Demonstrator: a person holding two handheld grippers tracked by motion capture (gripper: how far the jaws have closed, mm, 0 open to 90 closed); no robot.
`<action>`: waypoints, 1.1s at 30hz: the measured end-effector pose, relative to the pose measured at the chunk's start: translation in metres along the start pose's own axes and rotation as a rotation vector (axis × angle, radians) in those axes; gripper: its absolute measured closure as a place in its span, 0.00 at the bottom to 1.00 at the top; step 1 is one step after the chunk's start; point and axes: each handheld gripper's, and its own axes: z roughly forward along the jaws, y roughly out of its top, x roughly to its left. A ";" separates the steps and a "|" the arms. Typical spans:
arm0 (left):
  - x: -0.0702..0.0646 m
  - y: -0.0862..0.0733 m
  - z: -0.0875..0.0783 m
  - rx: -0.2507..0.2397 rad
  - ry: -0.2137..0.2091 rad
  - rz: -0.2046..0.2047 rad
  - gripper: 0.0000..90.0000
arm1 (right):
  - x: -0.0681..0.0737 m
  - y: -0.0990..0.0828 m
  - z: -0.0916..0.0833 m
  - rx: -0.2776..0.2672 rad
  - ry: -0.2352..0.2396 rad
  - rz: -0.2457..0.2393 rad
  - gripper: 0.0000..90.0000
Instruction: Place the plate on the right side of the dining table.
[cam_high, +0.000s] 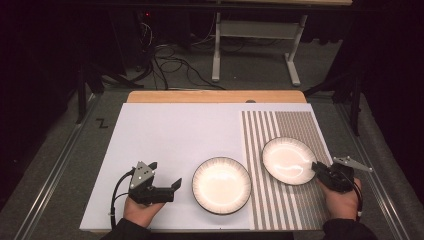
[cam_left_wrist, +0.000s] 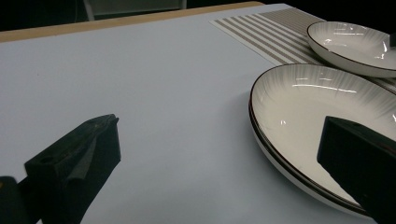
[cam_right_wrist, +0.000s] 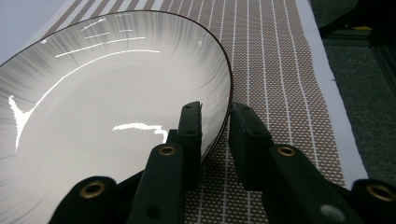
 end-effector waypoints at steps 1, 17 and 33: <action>0.000 -0.001 -0.001 0.003 0.000 0.002 0.01 | 0.000 0.000 0.000 -0.001 -0.002 -0.002 0.84; -0.002 -0.003 -0.005 0.016 0.001 0.017 0.01 | 0.038 0.005 -0.023 -0.107 0.064 -0.135 0.28; -0.005 -0.003 -0.008 0.001 -0.026 0.032 0.01 | 0.159 -0.005 -0.047 -0.169 0.256 -0.340 0.01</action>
